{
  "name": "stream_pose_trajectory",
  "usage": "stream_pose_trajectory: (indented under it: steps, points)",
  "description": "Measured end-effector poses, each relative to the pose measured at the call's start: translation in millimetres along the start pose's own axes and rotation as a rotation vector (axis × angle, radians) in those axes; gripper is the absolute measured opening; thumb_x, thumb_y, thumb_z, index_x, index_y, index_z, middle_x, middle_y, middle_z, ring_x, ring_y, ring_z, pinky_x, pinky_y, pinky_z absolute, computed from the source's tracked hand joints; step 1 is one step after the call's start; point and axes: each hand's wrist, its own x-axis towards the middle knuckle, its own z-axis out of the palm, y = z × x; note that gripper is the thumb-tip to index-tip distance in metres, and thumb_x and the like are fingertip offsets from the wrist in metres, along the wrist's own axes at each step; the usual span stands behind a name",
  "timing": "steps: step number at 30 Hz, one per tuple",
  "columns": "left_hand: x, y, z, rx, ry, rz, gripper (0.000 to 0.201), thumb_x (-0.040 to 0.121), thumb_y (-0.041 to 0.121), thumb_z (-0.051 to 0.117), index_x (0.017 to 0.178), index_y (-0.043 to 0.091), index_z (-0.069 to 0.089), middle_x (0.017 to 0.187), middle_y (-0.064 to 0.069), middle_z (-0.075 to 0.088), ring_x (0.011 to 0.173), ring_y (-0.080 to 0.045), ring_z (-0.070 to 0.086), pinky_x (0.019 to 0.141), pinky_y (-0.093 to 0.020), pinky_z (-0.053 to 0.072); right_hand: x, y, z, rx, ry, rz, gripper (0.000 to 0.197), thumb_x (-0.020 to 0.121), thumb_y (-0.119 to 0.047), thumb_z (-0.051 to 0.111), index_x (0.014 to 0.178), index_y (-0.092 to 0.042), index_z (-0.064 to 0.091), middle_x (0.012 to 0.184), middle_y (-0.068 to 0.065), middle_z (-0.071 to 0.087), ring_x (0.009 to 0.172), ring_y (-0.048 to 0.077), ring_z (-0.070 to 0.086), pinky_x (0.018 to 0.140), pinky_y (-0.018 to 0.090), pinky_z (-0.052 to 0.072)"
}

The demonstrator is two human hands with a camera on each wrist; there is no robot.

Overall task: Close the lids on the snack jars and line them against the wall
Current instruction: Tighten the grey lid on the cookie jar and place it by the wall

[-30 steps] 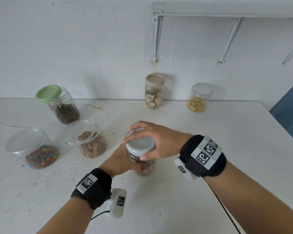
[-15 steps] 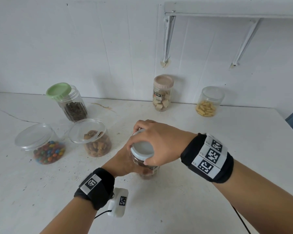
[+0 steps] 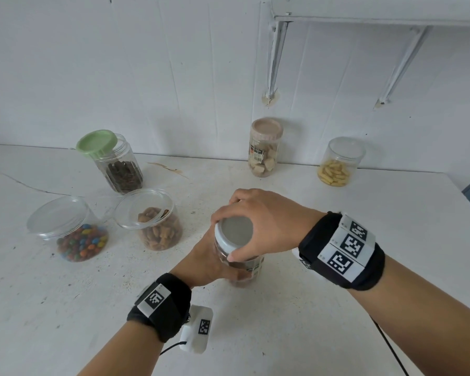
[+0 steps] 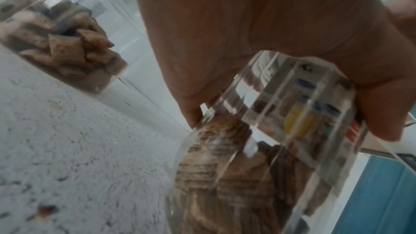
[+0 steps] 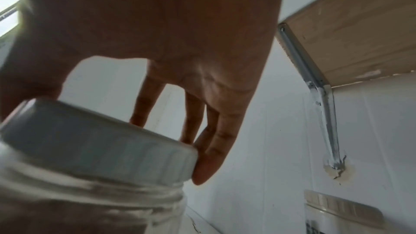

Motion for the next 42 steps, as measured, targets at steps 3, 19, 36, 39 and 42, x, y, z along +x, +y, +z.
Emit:
stream_pose_trajectory:
  steps: [3,19,36,39,42]
  points:
    - [0,-2,1,0.016,0.005,0.039,0.1,0.064,-0.012,0.091,0.145,0.014,0.038,0.129,0.008,0.06,0.117,0.01,0.061,0.093,-0.01,0.05,-1,-2,0,-0.049,0.048,0.055,0.069,0.074,-0.07,0.074,0.136,-0.045,0.056,0.112,-0.004,0.056,0.102,0.018,0.057,0.085,0.032,0.048]
    - [-18,-17,20,0.011,0.309,0.148,0.091,0.07,0.021,0.096,0.141,0.039,0.042,0.138,0.013,0.058,0.133,-0.005,0.053,0.106,-0.023,0.048,-10,-4,-2,-0.155,0.089,0.28,0.093,0.069,-0.093,0.051,0.143,-0.036,0.049,0.117,-0.002,0.055,0.101,0.02,0.059,0.087,0.035,0.049]
    - [-8,-3,62,-0.052,0.487,0.204,0.092,0.06,0.038,0.1,0.138,0.04,0.052,0.132,0.018,0.064,0.125,0.003,0.057,0.098,-0.015,0.049,-13,3,-10,-0.16,0.09,0.393,0.071,0.072,-0.087,0.059,0.117,-0.033,0.057,0.1,-0.005,0.063,0.092,0.02,0.062,0.078,0.034,0.048]
    - [-5,0,54,0.0,0.484,0.256,0.093,0.053,0.048,0.099,0.136,0.043,0.058,0.122,0.016,0.066,0.119,-0.004,0.062,0.1,-0.027,0.051,-21,10,-24,0.06,0.022,0.353,0.063,0.076,-0.069,0.075,0.132,-0.043,0.059,0.121,-0.012,0.059,0.113,0.014,0.058,0.094,0.03,0.049]
    - [-5,0,41,0.078,0.459,0.277,0.094,0.047,0.055,0.097,0.133,0.055,0.058,0.109,0.014,0.062,0.11,-0.008,0.062,0.097,-0.029,0.052,-32,22,-30,0.221,-0.038,0.243,0.062,0.075,-0.045,0.087,0.129,-0.054,0.059,0.129,-0.024,0.055,0.119,0.003,0.053,0.093,0.021,0.048]
